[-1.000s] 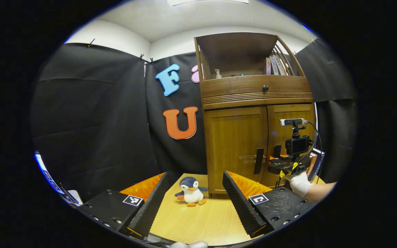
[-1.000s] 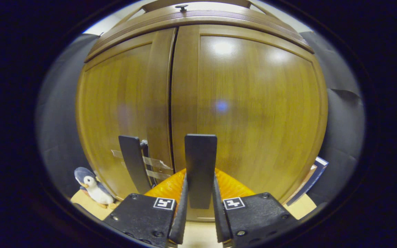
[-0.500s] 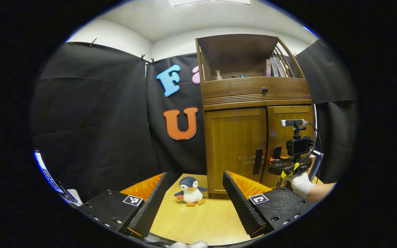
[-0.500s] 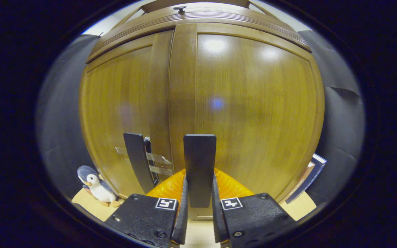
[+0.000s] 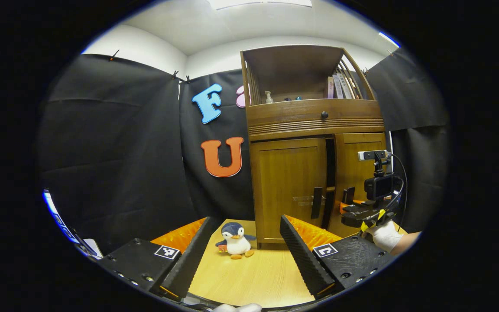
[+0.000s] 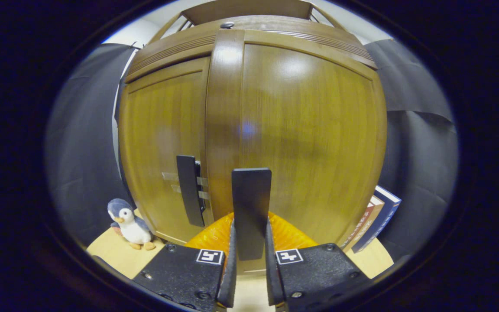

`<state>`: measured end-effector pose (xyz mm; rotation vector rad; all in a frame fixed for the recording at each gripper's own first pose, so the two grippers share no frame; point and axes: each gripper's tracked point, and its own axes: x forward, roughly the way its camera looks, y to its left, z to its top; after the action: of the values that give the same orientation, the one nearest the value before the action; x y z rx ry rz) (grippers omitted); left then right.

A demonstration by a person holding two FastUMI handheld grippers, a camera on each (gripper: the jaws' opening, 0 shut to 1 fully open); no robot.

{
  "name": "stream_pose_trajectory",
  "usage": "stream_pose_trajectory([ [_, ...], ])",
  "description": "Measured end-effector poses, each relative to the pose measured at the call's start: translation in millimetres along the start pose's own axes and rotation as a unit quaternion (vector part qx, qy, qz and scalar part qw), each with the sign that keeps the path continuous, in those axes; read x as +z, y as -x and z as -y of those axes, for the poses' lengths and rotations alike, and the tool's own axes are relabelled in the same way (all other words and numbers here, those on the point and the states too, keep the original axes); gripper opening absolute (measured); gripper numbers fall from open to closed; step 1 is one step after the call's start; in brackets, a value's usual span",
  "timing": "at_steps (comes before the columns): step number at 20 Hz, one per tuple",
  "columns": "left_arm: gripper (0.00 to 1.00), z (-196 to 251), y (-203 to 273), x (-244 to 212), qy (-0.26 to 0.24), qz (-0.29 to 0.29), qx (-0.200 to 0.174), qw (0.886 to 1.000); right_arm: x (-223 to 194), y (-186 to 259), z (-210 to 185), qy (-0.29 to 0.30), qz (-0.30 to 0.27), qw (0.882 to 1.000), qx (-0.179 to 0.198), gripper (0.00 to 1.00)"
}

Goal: Open the right door of the double-door shoe cabinet with the right hand, and open the left door with the left hand.

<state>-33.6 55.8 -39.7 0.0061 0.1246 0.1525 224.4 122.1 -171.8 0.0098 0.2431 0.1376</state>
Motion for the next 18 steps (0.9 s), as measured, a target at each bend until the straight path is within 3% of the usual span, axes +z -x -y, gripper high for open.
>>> stream_pose_trajectory([
  [18, 0.96, 22.6, 29.3, -4.3, 0.024, 0.0, -0.032, 0.999, -27.2, 113.6, 70.7, -0.003, -0.01, 1.0, -0.024, 0.26],
])
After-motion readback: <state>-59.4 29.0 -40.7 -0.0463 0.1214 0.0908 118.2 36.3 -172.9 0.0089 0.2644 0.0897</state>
